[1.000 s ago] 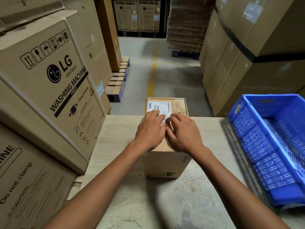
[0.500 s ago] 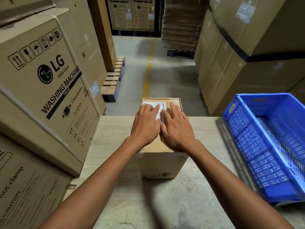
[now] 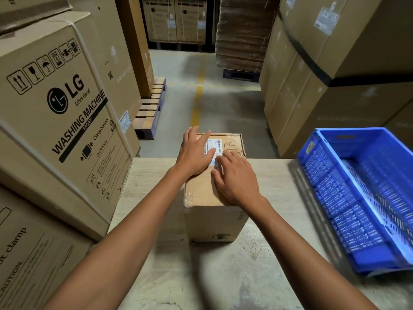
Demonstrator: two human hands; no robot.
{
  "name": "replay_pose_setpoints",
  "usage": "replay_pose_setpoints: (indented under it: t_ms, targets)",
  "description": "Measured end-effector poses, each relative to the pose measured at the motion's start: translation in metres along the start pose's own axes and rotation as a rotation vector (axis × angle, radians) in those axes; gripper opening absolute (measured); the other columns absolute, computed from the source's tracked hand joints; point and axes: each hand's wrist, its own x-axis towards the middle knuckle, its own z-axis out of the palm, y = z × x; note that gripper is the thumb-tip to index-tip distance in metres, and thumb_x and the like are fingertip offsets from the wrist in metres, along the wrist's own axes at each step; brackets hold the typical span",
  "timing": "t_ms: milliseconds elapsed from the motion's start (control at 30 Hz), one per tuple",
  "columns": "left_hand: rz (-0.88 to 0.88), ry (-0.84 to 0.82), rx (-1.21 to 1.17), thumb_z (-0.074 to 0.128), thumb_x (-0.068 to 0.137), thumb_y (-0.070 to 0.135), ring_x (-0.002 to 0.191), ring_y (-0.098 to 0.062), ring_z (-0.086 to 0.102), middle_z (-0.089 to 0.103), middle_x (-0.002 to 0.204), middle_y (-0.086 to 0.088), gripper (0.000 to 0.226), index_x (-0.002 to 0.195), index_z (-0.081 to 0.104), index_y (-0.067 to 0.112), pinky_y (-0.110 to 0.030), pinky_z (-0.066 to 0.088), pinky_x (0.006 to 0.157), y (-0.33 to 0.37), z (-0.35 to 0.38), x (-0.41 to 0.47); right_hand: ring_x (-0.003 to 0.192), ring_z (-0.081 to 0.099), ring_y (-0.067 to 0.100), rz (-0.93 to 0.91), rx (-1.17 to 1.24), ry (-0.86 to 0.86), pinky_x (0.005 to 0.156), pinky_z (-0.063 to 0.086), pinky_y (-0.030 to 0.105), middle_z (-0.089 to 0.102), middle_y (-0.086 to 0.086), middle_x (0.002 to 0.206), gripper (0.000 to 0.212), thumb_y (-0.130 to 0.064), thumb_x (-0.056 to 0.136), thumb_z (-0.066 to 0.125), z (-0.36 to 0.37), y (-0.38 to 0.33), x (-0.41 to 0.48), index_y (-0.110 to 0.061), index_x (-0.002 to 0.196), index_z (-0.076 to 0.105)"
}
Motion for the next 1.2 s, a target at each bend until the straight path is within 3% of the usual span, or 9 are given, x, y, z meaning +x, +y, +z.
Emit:
replay_pose_setpoints:
  t_ms: [233, 367, 467, 567, 700, 800, 900, 1067, 1200]
  targets:
    - [-0.129, -0.033, -0.249, 0.069, 0.091, 0.040, 0.142, -0.026, 0.029, 0.033, 0.155, -0.006, 0.078, 0.154, 0.032, 0.012, -0.040, 0.030, 0.115, -0.017, 0.002, 0.015, 0.154, 0.014, 0.033, 0.166, 0.086, -0.035, 0.123, 0.012, 0.053, 0.026, 0.012, 0.164, 0.056, -0.049, 0.099, 0.038, 0.009, -0.052, -0.035, -0.019, 0.145, 0.045]
    - [-0.174, 0.139, -0.312, 0.074, 0.088, 0.032, 0.127, -0.025, 0.042, 0.049, 0.137, -0.005, 0.055, 0.138, 0.056, 0.017, -0.031, 0.038, 0.104, -0.014, 0.009, 0.014, 0.137, 0.046, 0.032, 0.057, 0.068, 0.115, 0.108, 0.037, 0.053, 0.057, 0.007, 0.143, 0.051, -0.053, 0.090, 0.037, 0.008, -0.031, -0.032, -0.020, 0.118, 0.066]
    - [-0.384, 0.398, -0.444, 0.072, 0.089, 0.018, 0.120, -0.027, 0.044, 0.053, 0.126, -0.005, 0.027, 0.115, 0.068, 0.019, -0.029, 0.040, 0.096, -0.006, 0.017, 0.007, 0.135, 0.050, 0.022, -0.060, 0.116, 0.079, 0.111, 0.035, 0.050, 0.061, -0.004, 0.139, 0.046, -0.056, 0.090, 0.043, -0.004, 0.011, -0.015, -0.029, 0.116, 0.070]
    - [-0.571, 0.535, -0.517, 0.070, 0.089, 0.014, 0.117, -0.028, 0.039, 0.048, 0.125, -0.007, 0.019, 0.106, 0.064, 0.021, -0.041, 0.044, 0.096, 0.003, 0.023, 0.003, 0.142, 0.039, 0.018, 0.088, 0.123, 0.045, 0.117, 0.024, 0.056, 0.054, -0.009, 0.146, 0.046, -0.064, 0.092, 0.051, -0.011, 0.045, -0.003, -0.035, 0.123, 0.067]
    - [-0.627, 0.629, -0.636, 0.059, 0.084, 0.016, 0.120, -0.034, 0.040, 0.048, 0.129, -0.015, 0.036, 0.120, 0.055, 0.015, -0.048, 0.042, 0.099, 0.012, 0.027, 0.002, 0.125, 0.043, 0.026, 0.418, 0.131, 0.220, 0.090, 0.043, 0.038, 0.048, 0.006, 0.138, 0.051, -0.061, 0.088, 0.064, -0.012, 0.044, -0.008, -0.024, 0.123, 0.062]
    - [-0.669, 0.565, -0.783, 0.053, 0.081, 0.030, 0.126, -0.033, 0.038, 0.040, 0.138, -0.016, 0.061, 0.138, 0.038, 0.017, -0.048, 0.045, 0.099, 0.011, 0.030, 0.000, 0.110, 0.048, 0.025, 0.673, 0.365, 0.290, 0.077, 0.036, 0.029, 0.042, 0.007, 0.124, 0.058, -0.056, 0.086, 0.070, -0.008, 0.031, -0.015, -0.020, 0.124, 0.046]
    - [-0.780, 0.517, -0.839, 0.051, 0.079, 0.042, 0.129, -0.033, 0.037, 0.038, 0.140, -0.013, 0.067, 0.140, 0.032, 0.019, -0.053, 0.046, 0.101, 0.008, 0.030, -0.003, 0.100, 0.054, 0.018, 0.748, 0.675, 0.349, 0.070, 0.044, 0.025, 0.052, 0.004, 0.123, 0.049, -0.045, 0.090, 0.069, 0.004, 0.026, -0.023, -0.023, 0.122, 0.039]
    - [-0.795, 0.436, -0.717, 0.061, 0.089, 0.040, 0.129, -0.032, 0.036, 0.043, 0.138, -0.013, 0.055, 0.134, 0.040, 0.015, -0.049, 0.038, 0.105, 0.025, 0.023, -0.021, 0.103, 0.062, 0.014, 0.715, 1.040, 0.486, 0.082, 0.052, 0.029, 0.059, -0.006, 0.119, 0.044, -0.023, 0.091, 0.068, 0.008, 0.039, -0.050, -0.027, 0.124, 0.039]
    - [-0.693, 0.300, -0.610, 0.047, 0.071, 0.073, 0.110, -0.032, 0.054, 0.060, 0.115, -0.007, 0.063, 0.107, 0.066, 0.024, -0.054, 0.043, 0.099, 0.048, 0.038, -0.048, 0.096, 0.056, 0.000, 0.678, 1.196, 0.478, 0.098, 0.050, 0.038, 0.057, -0.006, 0.122, 0.049, -0.009, 0.090, 0.062, -0.009, 0.078, -0.064, -0.022, 0.134, 0.045]
